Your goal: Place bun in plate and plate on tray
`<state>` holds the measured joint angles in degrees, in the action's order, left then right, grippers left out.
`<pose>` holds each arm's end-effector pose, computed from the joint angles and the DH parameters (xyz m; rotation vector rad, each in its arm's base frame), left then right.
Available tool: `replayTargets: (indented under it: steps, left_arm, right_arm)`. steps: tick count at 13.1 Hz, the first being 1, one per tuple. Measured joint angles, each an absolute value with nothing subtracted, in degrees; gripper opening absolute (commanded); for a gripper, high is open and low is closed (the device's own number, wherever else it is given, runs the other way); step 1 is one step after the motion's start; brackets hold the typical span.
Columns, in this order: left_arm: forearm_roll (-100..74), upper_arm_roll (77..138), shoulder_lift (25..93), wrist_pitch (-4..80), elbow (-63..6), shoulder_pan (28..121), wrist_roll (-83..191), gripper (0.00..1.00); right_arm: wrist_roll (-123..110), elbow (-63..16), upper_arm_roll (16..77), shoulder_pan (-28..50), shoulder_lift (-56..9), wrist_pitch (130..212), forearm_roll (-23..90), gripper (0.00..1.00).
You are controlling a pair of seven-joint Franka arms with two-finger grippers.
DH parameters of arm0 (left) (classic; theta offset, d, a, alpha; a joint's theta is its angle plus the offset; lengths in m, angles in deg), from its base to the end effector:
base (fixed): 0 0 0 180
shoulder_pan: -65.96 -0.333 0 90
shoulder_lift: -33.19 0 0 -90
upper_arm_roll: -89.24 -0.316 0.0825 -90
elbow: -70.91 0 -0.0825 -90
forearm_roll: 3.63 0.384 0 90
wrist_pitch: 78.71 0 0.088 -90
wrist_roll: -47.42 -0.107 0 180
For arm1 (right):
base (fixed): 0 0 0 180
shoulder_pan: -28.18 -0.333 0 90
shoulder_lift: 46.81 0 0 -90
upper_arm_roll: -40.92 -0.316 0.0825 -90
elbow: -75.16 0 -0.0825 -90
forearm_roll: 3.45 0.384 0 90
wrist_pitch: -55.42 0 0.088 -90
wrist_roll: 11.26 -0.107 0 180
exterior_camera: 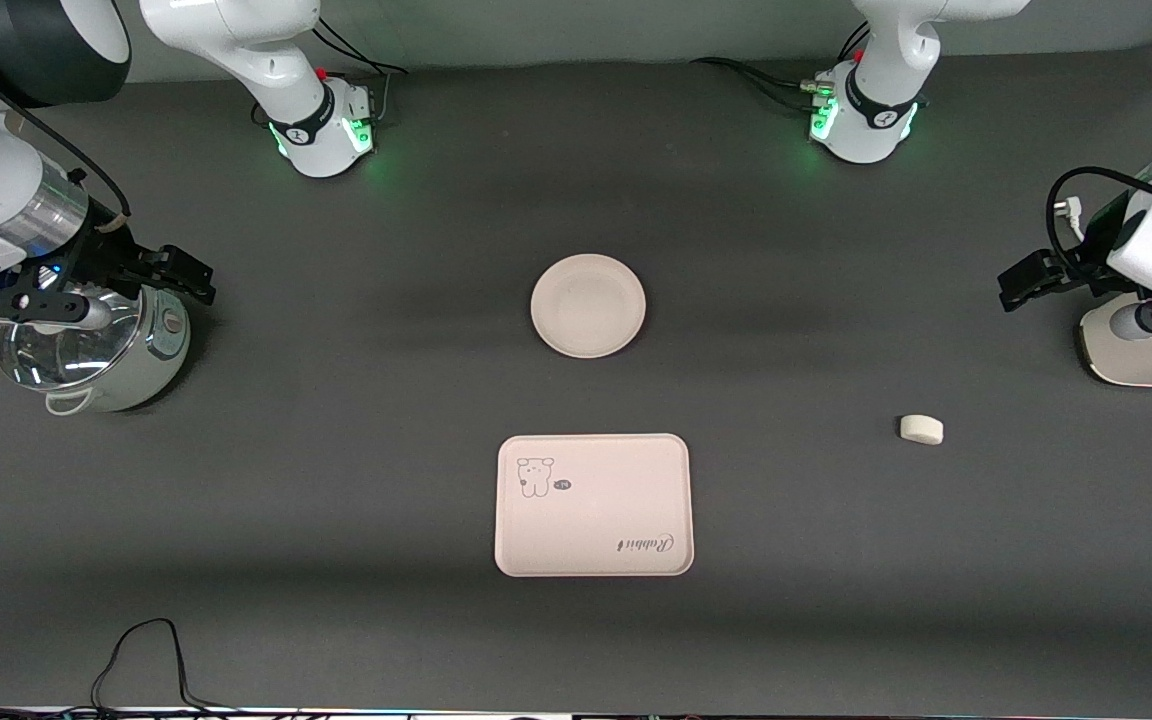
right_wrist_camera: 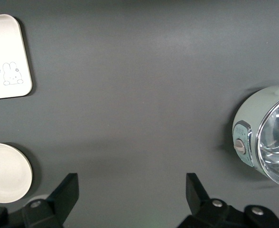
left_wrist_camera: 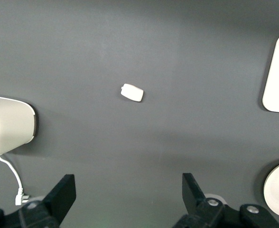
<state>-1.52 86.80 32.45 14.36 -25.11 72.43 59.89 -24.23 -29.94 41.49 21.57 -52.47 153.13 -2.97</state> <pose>0.5511 -0.0349 0.5866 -3.0917 -0.2239 0.0511 0.5250 0.0561 0.5644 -3.1312 0.1915 0.0491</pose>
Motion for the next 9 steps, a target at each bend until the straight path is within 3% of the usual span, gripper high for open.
replayTargets:
  steps: [9]
  left_arm:
    - [-1.52, 86.40, 32.59, 11.70, -23.89, 72.72, 59.46, 1.00]
  right_arm:
    - [-24.36, -31.09, 41.09, 21.36, -52.08, 154.63, -2.38, 1.00]
